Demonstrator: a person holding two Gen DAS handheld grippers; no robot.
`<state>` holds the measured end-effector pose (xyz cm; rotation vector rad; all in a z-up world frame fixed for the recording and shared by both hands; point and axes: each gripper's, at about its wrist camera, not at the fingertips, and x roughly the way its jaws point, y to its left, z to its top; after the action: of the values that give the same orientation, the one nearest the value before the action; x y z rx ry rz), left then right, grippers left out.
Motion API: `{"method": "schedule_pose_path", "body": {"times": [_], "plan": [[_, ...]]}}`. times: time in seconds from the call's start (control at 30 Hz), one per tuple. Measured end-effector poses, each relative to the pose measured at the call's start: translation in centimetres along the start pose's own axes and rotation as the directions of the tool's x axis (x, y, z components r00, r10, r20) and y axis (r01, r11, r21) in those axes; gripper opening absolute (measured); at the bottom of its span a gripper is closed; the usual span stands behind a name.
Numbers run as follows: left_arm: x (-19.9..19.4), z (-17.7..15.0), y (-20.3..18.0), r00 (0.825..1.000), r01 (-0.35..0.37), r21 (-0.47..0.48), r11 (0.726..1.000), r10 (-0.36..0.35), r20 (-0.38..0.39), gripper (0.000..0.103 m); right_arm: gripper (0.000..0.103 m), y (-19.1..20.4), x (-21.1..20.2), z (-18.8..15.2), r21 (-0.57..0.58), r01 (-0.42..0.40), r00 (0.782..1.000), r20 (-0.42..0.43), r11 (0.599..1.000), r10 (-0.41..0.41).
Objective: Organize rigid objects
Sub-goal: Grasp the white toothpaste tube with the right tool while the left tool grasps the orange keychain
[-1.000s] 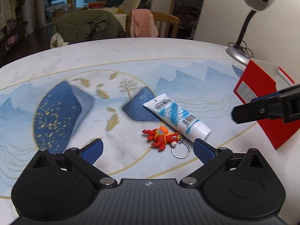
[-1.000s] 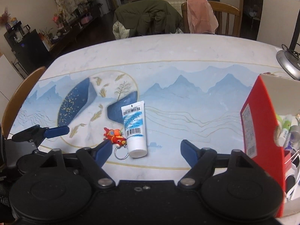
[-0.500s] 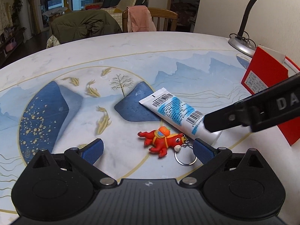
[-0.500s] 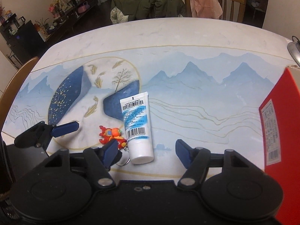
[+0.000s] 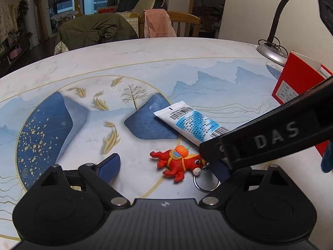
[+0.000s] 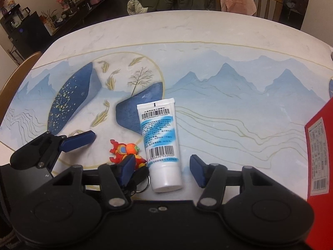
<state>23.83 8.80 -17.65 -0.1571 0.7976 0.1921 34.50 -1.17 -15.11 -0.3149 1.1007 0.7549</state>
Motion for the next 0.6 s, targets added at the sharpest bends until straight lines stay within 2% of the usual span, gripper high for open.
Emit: {"method": "schedule_pose_path", "body": {"times": [0.23, 0.57, 0.6], "plan": [[0.0, -0.1, -0.7, 1.0, -0.022, 0.013, 1.0, 0.022, 0.015, 0.085, 0.05, 0.0, 1.0, 0.3, -0.006, 0.012, 1.0, -0.003, 1.0, -0.012], [-0.2, 0.1, -1.7, 1.0, -0.005, 0.008, 1.0, 0.005, 0.025, 0.059, 0.043, -0.2, 1.4, 0.9, -0.007, 0.016, 1.0, 0.006, 1.0, -0.016], [-0.2, 0.1, -1.7, 1.0, -0.006, 0.005, 1.0, 0.006, 0.023, 0.059, 0.042, -0.3, 1.4, 1.0, -0.004, 0.017, 1.0, 0.008, 1.0, -0.017]]}}
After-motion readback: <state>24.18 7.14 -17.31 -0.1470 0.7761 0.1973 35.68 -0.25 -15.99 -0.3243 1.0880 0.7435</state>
